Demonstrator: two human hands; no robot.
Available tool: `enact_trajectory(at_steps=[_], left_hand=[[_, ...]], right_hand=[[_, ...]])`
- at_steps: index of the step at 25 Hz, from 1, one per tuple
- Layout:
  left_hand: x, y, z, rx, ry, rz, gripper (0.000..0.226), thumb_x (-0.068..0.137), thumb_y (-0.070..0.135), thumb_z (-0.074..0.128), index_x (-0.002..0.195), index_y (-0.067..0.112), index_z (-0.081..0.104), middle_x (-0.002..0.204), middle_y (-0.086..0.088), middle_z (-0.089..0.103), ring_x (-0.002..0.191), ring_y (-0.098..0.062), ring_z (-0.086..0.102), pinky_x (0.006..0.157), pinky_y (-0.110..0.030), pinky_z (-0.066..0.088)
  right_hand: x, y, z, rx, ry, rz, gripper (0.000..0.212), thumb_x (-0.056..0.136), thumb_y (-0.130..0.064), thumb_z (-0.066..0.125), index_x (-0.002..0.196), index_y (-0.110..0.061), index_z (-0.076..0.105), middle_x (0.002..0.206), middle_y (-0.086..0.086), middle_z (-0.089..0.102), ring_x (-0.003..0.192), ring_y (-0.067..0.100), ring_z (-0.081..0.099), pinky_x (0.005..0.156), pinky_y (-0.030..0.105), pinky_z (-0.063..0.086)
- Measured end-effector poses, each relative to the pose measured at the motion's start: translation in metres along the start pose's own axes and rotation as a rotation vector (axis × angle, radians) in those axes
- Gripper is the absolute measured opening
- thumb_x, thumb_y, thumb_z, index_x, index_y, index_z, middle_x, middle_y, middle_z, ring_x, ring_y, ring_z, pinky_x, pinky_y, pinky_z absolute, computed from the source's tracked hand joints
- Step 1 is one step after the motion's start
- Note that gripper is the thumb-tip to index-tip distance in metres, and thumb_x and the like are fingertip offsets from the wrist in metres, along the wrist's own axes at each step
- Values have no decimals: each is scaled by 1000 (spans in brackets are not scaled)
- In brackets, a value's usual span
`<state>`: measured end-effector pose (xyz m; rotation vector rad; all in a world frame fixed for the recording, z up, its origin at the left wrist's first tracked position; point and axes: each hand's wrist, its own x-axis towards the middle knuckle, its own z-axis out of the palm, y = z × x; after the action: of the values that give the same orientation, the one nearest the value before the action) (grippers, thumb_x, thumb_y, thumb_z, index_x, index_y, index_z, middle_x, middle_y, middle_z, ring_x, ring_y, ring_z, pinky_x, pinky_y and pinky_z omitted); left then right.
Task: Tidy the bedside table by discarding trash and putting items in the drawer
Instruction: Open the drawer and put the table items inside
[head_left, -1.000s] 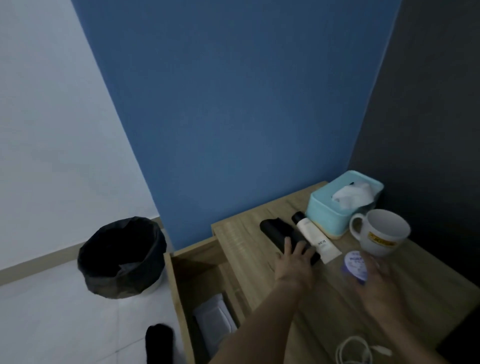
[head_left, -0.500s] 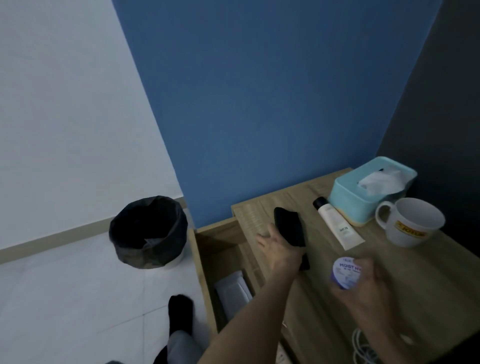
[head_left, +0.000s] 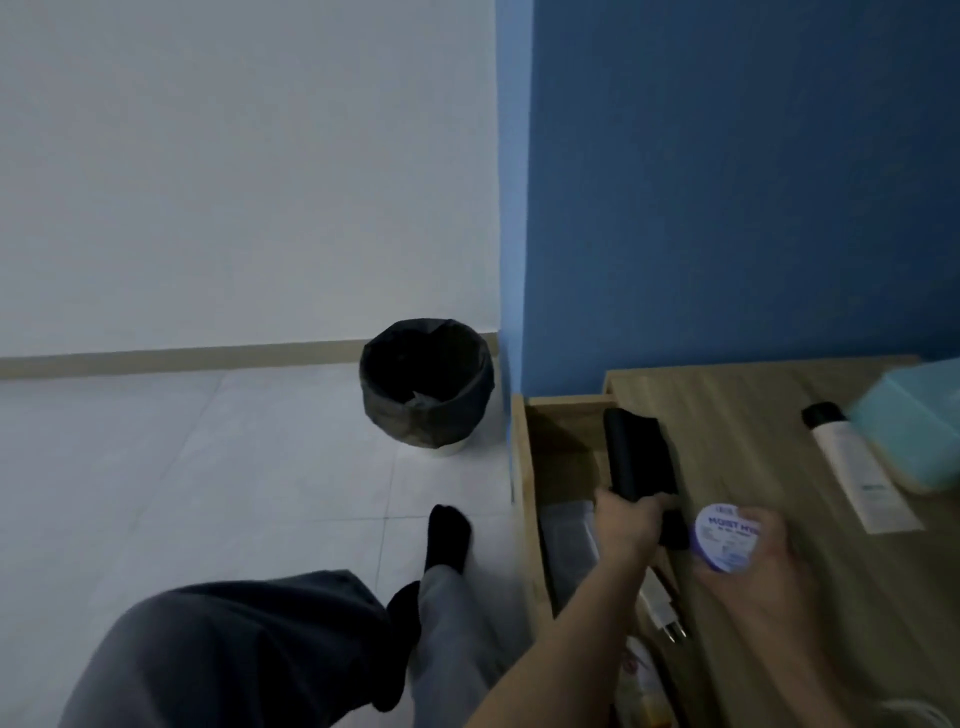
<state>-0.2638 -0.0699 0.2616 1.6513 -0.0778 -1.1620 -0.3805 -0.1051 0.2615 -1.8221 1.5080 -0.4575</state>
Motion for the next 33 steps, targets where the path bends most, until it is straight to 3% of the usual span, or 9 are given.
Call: enact_trajectory(at_steps=[4, 8, 11, 16, 18, 23, 27, 30, 33], left_hand=[[33, -13, -29, -189, 144, -98, 84, 59, 39, 74, 131, 10, 41, 124, -12, 56, 113, -30, 57, 99, -44, 47], [49, -13, -46, -158, 187, -266, 42, 87, 25, 60, 121, 2, 53, 121, -14, 61, 112, -29, 58, 100, -38, 46], [64, -25, -49, -87, 183, -293, 41, 94, 24, 52, 126, 0, 47, 128, -15, 56, 119, -29, 54, 103, -36, 43], [95, -42, -71, -47, 275, -181, 48, 94, 32, 50, 134, 7, 39, 139, -13, 48, 129, -31, 46, 111, -42, 34], [101, -45, -73, -1, 261, -145, 52, 96, 31, 47, 140, 10, 31, 142, -12, 44, 132, -29, 42, 113, -43, 31], [105, -55, -60, 136, 202, -120, 46, 95, 22, 49, 138, 11, 34, 129, -9, 55, 119, -21, 54, 103, -35, 44], [103, -55, -51, 438, 265, -4, 69, 97, 19, 45, 150, 12, 1, 150, -14, 30, 135, -23, 39, 111, -36, 36], [88, -49, -51, 601, 286, 66, 67, 98, 19, 42, 150, 10, 2, 157, -15, 13, 144, -25, 23, 118, -37, 24], [71, -35, -56, 618, 277, 204, 59, 98, 19, 39, 150, 12, 11, 157, -11, 13, 145, -23, 17, 119, -34, 18]], right_hand=[[-1, -33, 32, -30, -71, -80, 81, 61, -8, 81, 128, -11, 35, 125, 20, 48, 111, 37, 49, 82, 38, 41], [15, -64, 70, -80, -47, -225, 76, 63, -10, 80, 126, -8, 39, 127, 20, 47, 116, 36, 47, 90, 41, 42], [36, -69, 98, -132, -91, -260, 76, 64, -10, 79, 128, -8, 38, 130, 18, 46, 119, 34, 45, 93, 42, 43], [72, -55, 142, -145, -114, -161, 70, 64, -8, 78, 124, -5, 41, 126, 20, 50, 115, 35, 50, 88, 33, 42], [82, -48, 155, -135, -160, -77, 68, 68, -3, 75, 125, -3, 39, 128, 22, 48, 118, 37, 48, 89, 36, 43], [92, -28, 175, -168, -266, -17, 71, 66, 0, 77, 126, -3, 39, 128, 23, 50, 118, 38, 48, 89, 40, 46], [98, -26, 175, -181, -336, 24, 72, 67, -1, 76, 129, -1, 38, 129, 25, 50, 117, 37, 50, 88, 35, 44], [94, -33, 170, -112, -370, 45, 67, 81, -5, 63, 139, -6, 29, 135, 25, 44, 122, 37, 45, 92, 33, 38], [83, -43, 160, -118, -367, -103, 59, 85, 0, 54, 138, -2, 30, 128, 25, 49, 115, 37, 49, 93, 35, 38]])
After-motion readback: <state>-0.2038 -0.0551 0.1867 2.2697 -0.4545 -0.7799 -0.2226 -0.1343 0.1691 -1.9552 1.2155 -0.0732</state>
